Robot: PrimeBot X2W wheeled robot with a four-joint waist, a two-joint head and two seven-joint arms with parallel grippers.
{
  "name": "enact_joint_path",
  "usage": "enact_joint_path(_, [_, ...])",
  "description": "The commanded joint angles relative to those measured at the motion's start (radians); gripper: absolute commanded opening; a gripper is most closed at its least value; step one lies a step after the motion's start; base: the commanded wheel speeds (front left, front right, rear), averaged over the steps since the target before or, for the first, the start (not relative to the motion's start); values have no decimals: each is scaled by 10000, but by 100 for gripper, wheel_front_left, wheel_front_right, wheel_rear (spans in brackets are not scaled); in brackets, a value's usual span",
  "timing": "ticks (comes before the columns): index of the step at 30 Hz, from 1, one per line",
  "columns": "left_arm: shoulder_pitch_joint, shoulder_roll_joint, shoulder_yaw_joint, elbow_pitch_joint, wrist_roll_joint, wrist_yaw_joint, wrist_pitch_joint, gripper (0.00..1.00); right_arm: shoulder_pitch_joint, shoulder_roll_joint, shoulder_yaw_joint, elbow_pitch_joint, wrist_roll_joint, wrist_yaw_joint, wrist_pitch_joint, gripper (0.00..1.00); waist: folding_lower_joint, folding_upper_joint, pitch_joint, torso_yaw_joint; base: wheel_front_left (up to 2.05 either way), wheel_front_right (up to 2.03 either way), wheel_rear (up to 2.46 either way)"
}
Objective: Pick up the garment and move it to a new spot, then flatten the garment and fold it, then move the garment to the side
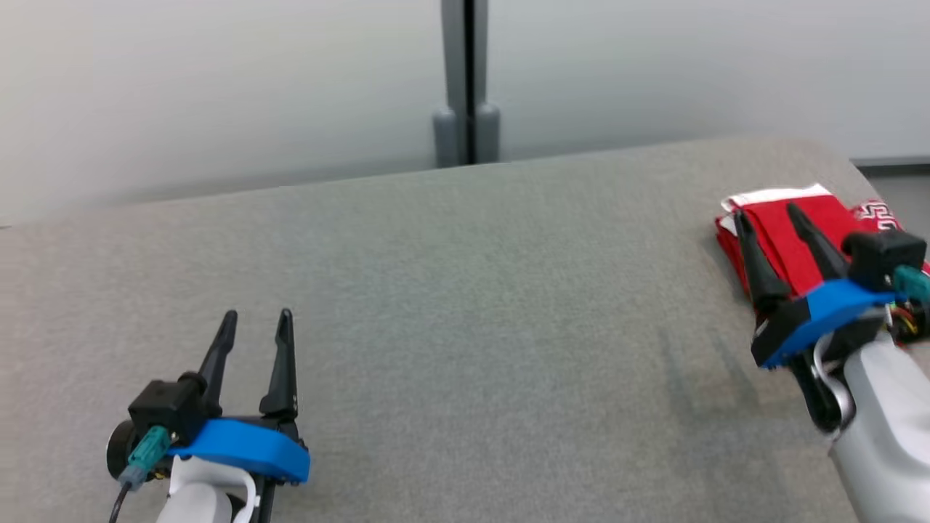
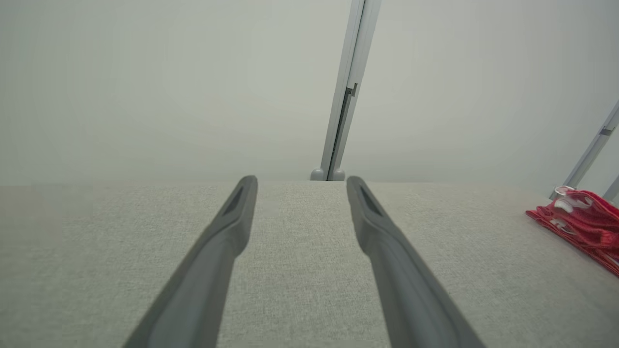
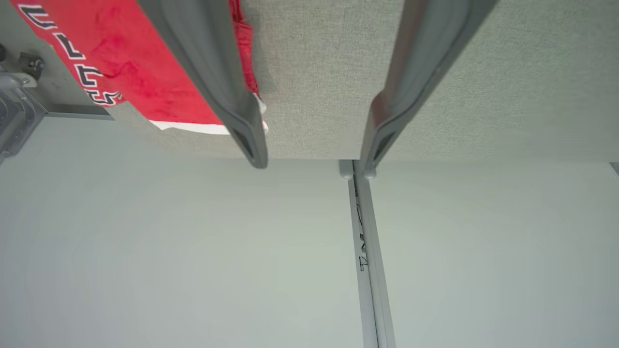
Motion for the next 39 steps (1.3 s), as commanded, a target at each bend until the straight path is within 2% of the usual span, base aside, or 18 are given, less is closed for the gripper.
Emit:
enact_joint_path(1, [77, 23, 21, 85, 2, -17, -50, 100, 537, -24, -135, -360, 66, 1, -75, 100, 4, -1, -117, 192, 0, 0, 0])
enact_joint_path(4, [264, -22, 75, 281, 16, -29, -56, 100, 1729, 91, -610, -1496, -103, 1, -106, 100, 4, -1, -389, 549, 0, 0, 0])
enact_joint_path(9, [554, -106, 165, 522, 145, 2, -63, 100, 3364, 675, -1433, -3146, -705, 1, 161, 100, 4, -1, -692, 931, 0, 0, 0])
enact_joint_path(18, [696, -308, 347, 653, 341, -62, -65, 100, 4957, 1566, -2510, -4901, -1493, 1, 781, 100, 4, -1, -767, 1162, 0, 0, 0])
enact_joint_path(27, [806, -465, 626, 607, 492, -114, -66, 100, 5225, 1825, -2694, -5587, -1683, 1, 1157, 100, 4, -1, -754, 984, 0, 0, 0])
enact_joint_path(39, [744, -518, 741, 771, 496, -218, -67, 100, 5409, 1963, -2601, -5720, -1603, 1, 1331, 100, 4, -1, -751, 958, 0, 0, 0])
